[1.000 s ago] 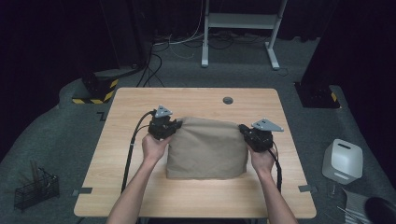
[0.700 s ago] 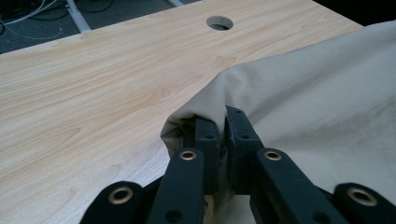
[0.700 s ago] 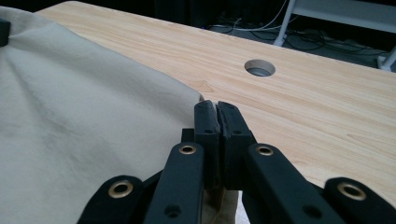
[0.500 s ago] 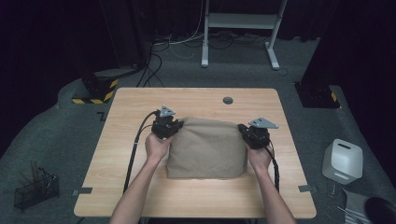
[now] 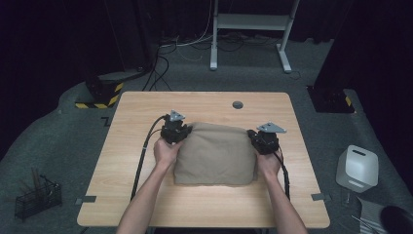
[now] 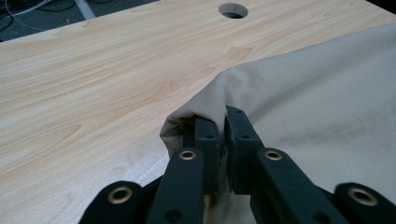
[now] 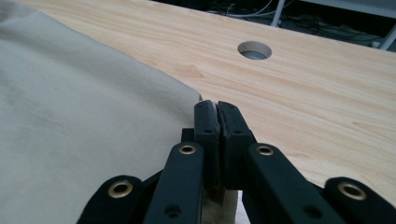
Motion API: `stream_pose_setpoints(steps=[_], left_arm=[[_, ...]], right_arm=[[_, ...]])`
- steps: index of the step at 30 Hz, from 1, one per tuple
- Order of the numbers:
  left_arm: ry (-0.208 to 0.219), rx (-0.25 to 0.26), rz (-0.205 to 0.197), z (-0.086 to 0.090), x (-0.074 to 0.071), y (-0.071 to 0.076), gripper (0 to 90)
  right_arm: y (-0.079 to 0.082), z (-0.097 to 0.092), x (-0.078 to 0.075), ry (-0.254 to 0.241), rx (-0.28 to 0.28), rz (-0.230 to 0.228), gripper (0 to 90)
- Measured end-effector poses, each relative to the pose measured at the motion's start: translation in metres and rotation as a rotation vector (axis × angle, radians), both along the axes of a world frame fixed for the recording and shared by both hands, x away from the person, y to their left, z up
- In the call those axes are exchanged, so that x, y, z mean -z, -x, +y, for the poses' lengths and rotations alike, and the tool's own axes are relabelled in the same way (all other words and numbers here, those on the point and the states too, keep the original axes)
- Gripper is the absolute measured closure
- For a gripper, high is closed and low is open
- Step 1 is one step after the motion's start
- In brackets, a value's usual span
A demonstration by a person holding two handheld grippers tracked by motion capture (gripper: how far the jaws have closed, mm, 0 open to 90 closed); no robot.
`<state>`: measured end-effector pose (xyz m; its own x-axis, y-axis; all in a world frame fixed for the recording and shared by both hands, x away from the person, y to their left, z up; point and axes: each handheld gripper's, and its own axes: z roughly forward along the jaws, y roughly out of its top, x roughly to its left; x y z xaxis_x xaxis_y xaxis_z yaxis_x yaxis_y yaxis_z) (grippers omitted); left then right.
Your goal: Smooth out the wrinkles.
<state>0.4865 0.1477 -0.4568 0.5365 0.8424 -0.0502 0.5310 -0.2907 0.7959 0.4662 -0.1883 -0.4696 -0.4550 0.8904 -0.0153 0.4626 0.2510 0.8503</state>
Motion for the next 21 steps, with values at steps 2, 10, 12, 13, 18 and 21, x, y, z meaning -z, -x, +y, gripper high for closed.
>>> stream_pose_setpoints(steps=[2,10,12,13,18,21], left_arm=[[-0.001,-0.002,0.008,-0.001,0.003,-0.002,84.9],[-0.022,-0.011,0.035,-0.005,0.014,-0.010,84.9],[-0.030,-0.011,0.046,-0.006,0.017,-0.013,84.9],[-0.032,-0.012,0.049,-0.006,0.018,-0.014,84.9],[-0.047,-0.015,0.059,-0.008,0.022,-0.017,84.9],[-0.046,-0.018,0.071,-0.009,0.025,-0.019,84.9]], right_arm=[[-0.002,0.001,0.003,0.010,0.003,0.008,87.3],[-0.009,0.004,0.013,0.037,0.016,0.034,87.3],[-0.010,0.004,0.017,0.042,0.019,0.053,87.3],[-0.012,0.005,0.018,0.049,0.019,0.058,87.3],[-0.015,0.007,0.025,0.074,0.023,0.083,87.2],[-0.016,0.008,0.028,0.082,0.022,0.089,87.2]])
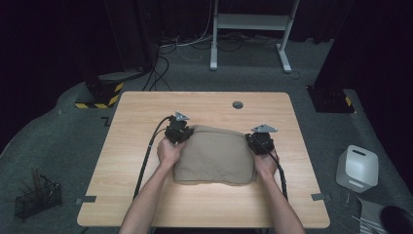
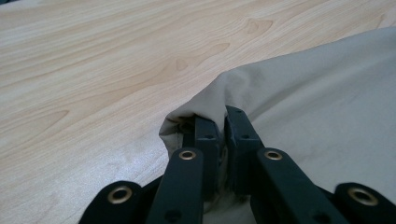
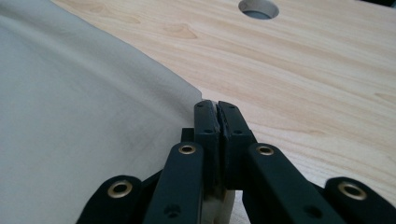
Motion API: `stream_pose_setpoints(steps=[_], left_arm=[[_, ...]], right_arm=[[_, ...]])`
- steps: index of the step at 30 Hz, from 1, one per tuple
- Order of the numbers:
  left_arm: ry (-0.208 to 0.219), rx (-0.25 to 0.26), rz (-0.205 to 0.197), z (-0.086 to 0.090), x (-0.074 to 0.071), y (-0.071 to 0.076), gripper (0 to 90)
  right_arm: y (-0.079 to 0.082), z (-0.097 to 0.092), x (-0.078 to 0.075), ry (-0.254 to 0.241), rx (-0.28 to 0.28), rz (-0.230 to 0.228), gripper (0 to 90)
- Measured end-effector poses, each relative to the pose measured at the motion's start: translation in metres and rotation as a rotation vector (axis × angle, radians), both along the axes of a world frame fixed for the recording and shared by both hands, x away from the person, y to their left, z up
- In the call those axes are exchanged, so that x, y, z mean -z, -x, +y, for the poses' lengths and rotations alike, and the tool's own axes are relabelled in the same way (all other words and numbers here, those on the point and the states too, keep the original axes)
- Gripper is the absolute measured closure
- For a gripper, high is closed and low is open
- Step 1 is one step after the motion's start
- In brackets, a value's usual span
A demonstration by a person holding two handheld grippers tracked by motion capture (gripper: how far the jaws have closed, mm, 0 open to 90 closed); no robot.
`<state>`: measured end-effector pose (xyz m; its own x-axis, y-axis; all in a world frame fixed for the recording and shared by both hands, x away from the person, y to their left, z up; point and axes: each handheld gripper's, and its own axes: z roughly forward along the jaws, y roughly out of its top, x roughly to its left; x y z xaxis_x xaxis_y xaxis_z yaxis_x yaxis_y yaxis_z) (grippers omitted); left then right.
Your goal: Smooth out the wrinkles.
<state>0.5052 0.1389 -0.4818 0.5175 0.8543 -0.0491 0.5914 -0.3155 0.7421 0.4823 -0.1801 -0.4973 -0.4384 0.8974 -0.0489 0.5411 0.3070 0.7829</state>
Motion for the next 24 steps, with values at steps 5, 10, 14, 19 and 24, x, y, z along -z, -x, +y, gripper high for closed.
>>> stream_pose_setpoints(steps=[5,10,14,19,24], left_arm=[[-0.010,-0.004,0.020,-0.002,0.007,-0.003,84.8],[-0.027,-0.001,0.023,-0.003,0.010,-0.003,84.8],[-0.033,0.005,0.027,-0.002,0.012,-0.001,84.8],[-0.025,0.013,0.037,0.001,0.016,0.004,84.8],[-0.038,0.043,0.007,0.003,0.017,0.027,84.8]], right_arm=[[-0.002,0.001,0.005,0.006,0.003,0.023,87.0],[-0.004,0.003,0.011,0.019,-0.001,0.049,87.0],[-0.003,0.006,0.014,0.034,-0.012,0.059,87.0],[0.001,0.007,0.017,0.030,-0.023,0.069,87.0],[0.012,0.005,0.017,0.019,-0.045,0.077,87.0]])
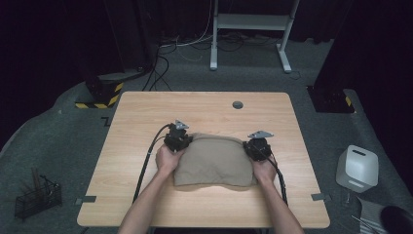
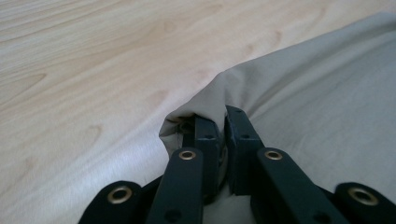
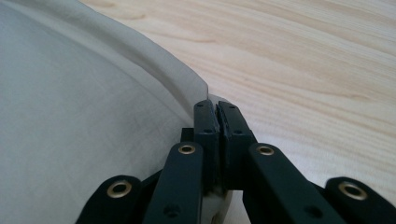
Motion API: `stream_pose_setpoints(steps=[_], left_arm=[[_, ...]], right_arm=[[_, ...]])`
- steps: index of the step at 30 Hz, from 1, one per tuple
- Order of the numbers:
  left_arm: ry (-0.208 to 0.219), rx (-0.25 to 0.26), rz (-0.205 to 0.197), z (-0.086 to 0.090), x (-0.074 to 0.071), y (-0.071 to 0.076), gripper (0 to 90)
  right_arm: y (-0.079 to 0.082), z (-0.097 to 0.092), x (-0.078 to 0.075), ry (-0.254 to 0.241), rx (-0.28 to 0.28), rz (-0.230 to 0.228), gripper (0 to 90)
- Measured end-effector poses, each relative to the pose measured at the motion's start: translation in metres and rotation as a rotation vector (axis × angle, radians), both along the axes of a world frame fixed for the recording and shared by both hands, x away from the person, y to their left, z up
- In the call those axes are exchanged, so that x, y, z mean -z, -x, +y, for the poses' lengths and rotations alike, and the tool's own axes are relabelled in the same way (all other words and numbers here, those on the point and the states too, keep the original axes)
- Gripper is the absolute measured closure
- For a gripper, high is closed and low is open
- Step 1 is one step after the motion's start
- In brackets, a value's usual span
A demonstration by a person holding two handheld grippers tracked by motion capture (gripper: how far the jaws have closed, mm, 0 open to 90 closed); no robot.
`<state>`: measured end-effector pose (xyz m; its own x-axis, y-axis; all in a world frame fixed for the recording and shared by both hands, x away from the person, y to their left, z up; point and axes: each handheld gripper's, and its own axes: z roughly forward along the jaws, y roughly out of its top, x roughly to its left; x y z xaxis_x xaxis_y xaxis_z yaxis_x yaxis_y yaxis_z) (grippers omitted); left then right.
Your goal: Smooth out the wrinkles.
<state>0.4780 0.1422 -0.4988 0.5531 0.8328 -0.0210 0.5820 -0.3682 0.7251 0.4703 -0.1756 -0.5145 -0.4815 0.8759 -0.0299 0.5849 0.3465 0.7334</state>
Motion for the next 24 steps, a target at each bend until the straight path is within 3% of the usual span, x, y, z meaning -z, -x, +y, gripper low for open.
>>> stream_pose_setpoints(steps=[4,8,13,24], left_arm=[[0.011,0.030,-0.017,0.006,0.002,0.019,84.8],[0.040,0.013,0.000,0.007,0.004,0.018,84.6],[0.044,0.008,-0.001,0.008,0.000,0.018,82.5],[0.022,-0.063,-0.030,0.025,-0.014,0.022,51.4]], right_arm=[[0.016,-0.001,0.000,0.011,-0.041,-0.007,87.0],[0.018,-0.002,0.002,-0.006,-0.038,-0.004,86.8],[0.019,-0.005,0.001,-0.034,-0.025,0.001,83.3],[0.021,-0.018,-0.005,-0.077,0.029,-0.012,62.4]])
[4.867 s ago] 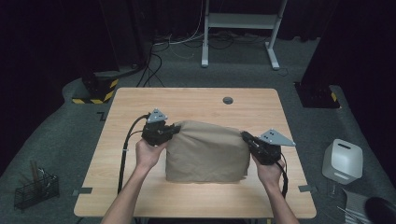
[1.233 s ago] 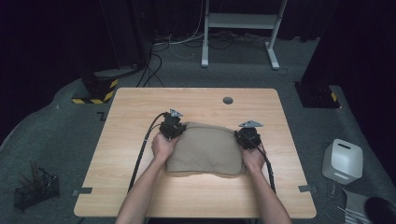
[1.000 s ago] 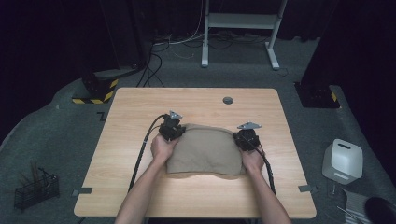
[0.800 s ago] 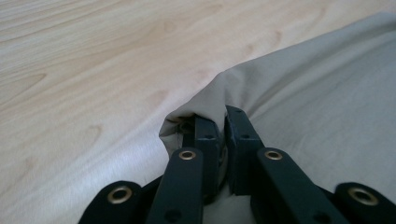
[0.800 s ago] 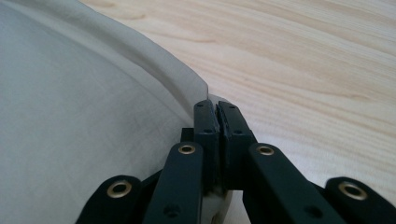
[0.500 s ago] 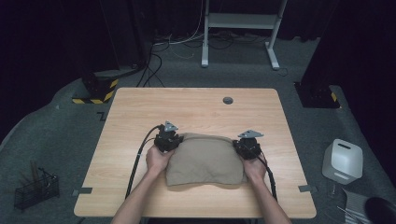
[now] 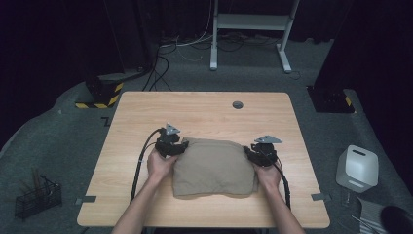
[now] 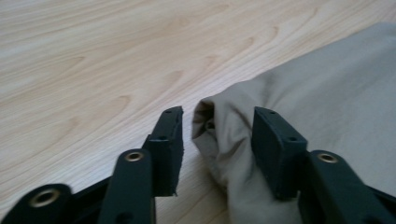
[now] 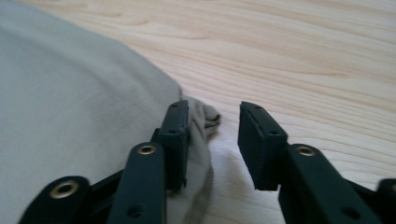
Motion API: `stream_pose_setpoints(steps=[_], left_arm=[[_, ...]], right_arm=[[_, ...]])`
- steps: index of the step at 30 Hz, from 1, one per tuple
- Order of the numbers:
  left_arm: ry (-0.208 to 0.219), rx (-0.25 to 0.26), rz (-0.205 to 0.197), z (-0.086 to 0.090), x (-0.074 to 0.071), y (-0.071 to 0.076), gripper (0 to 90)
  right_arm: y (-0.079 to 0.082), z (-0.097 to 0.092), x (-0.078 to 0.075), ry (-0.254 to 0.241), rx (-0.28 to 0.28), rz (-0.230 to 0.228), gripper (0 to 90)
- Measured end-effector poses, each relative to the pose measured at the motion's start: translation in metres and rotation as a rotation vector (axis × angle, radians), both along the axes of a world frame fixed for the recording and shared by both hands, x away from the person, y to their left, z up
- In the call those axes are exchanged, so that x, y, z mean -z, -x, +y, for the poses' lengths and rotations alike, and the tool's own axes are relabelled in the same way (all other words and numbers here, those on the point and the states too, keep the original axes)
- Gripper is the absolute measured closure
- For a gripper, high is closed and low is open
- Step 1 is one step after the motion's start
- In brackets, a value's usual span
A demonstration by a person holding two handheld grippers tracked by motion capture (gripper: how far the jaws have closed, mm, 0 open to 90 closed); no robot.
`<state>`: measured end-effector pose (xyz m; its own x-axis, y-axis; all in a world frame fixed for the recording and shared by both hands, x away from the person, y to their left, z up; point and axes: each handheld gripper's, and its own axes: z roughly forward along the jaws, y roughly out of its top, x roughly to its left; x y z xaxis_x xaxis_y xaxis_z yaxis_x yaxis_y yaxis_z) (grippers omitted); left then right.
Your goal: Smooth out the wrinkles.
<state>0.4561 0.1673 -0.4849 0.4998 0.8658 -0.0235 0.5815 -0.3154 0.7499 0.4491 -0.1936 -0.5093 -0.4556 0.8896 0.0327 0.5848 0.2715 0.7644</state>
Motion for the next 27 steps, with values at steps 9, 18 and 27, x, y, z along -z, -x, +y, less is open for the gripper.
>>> stream_pose_setpoints(steps=[9,18,27], left_arm=[[0.061,0.038,-0.069,-0.003,-0.028,0.026,41.2],[0.035,0.148,-0.012,-0.033,0.000,0.038,37.9],[0.136,0.115,0.010,-0.011,0.009,0.038,35.5]], right_arm=[[0.013,-0.001,-0.021,-0.063,-0.025,-0.074,61.6],[0.023,0.029,-0.015,-0.038,-0.139,-0.040,55.1],[0.020,-0.003,0.005,-0.015,-0.058,0.029,51.0]])
